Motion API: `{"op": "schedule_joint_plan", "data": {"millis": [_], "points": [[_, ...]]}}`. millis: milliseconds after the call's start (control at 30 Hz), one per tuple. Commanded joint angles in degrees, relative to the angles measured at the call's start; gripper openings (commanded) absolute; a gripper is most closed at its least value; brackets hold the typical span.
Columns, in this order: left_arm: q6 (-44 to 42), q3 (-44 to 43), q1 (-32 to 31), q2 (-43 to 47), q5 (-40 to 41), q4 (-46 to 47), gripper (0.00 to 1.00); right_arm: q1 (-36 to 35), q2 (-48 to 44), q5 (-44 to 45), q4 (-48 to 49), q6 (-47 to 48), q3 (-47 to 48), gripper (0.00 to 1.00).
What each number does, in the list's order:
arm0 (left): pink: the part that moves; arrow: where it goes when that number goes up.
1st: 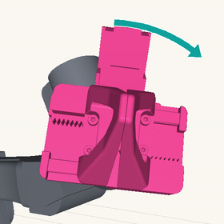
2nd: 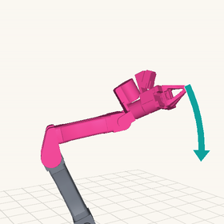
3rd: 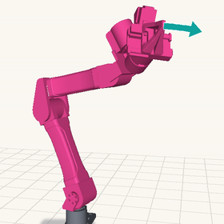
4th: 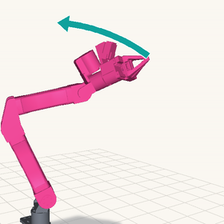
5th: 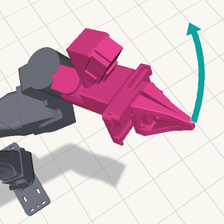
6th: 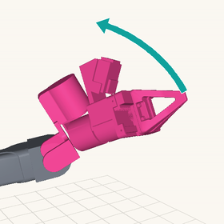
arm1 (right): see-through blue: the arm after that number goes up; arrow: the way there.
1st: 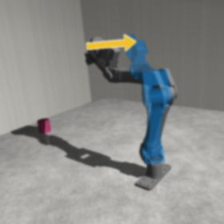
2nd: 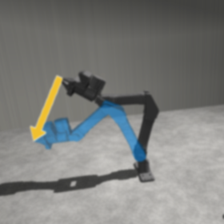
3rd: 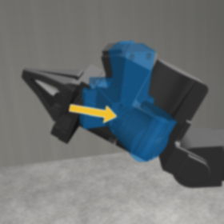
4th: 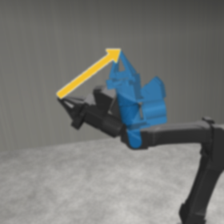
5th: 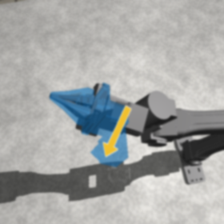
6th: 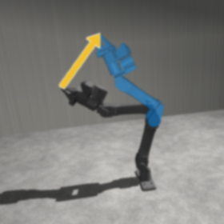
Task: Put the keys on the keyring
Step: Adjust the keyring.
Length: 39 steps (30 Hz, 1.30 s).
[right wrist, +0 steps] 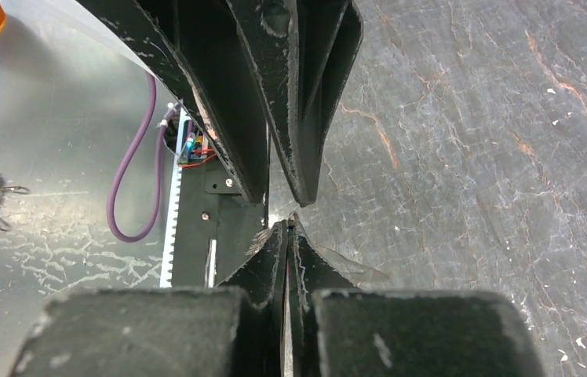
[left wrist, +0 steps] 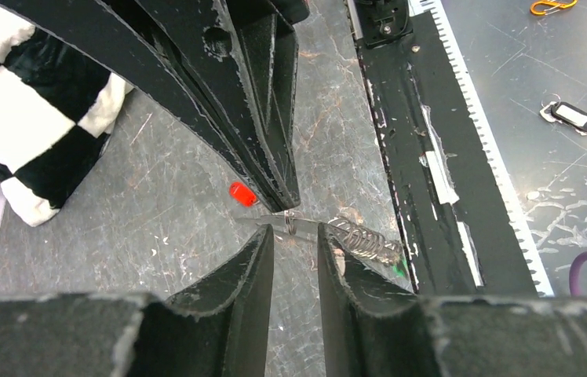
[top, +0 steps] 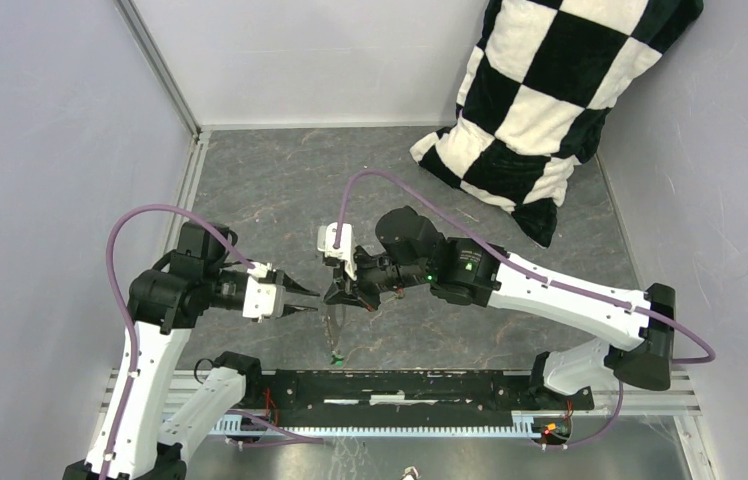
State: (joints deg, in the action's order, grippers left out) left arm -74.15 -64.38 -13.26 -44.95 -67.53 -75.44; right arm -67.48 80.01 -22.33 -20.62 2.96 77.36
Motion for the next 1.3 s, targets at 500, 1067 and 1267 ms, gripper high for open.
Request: {"op": "schedule_joint_plan", "data": {"millis": [500, 1067, 1267], "points": [[-4.7, 1.4, -0.2, -0.1, -2.4, -1.2, 0.17, -1.3, 5.1, -2.3, -4.1, 1.5, 11.3, 0.01], [52.9, 8.6, -0.2, 6.0, -11.6, 42.3, 0.02, 1.8, -15.6, 0.5, 28.7, -8.6, -17.5, 0.47], [71.5, 13.5, -0.2, 10.2, -11.6, 63.9, 0.02, 3.2, -20.4, 0.7, 42.9, -12.6, -28.0, 0.48]]}}
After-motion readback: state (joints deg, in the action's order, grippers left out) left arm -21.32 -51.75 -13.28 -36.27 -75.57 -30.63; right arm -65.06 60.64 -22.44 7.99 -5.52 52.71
